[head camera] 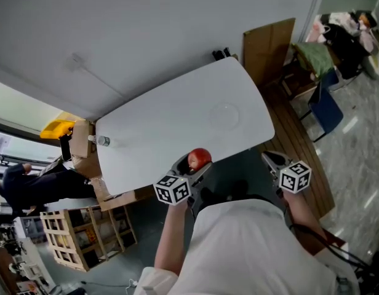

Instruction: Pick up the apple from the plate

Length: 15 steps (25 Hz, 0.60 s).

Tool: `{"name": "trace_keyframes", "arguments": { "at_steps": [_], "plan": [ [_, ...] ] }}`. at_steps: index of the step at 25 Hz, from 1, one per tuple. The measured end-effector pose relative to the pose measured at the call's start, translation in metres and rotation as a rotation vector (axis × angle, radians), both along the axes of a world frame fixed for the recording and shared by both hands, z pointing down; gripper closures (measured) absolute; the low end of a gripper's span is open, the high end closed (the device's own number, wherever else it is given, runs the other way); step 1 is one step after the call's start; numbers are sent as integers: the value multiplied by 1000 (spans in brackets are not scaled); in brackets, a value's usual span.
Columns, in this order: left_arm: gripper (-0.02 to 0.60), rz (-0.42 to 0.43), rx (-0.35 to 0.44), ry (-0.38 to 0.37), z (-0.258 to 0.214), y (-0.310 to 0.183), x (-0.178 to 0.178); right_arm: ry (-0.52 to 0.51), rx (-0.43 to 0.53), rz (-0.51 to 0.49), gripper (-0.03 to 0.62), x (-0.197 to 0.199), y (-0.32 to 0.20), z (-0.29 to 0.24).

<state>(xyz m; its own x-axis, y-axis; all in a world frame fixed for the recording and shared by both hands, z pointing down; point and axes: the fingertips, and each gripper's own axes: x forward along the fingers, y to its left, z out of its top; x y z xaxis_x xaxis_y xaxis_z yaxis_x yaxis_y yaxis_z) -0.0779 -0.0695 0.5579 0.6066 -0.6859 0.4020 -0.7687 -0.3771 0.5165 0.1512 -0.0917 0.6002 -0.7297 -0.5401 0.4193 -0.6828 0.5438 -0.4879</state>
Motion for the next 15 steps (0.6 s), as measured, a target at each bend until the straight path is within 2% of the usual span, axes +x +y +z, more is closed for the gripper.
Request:
{"name": "trace_keyframes", "arguments": {
  "at_steps": [8,15],
  "plan": [
    [184,28,33,22,-8,13,-41,-15,22,45,557,-33,-2,-10],
    [184,57,70,35,-18,15,-68,-14,35,45,557,-60,6,-11]
  ]
}}
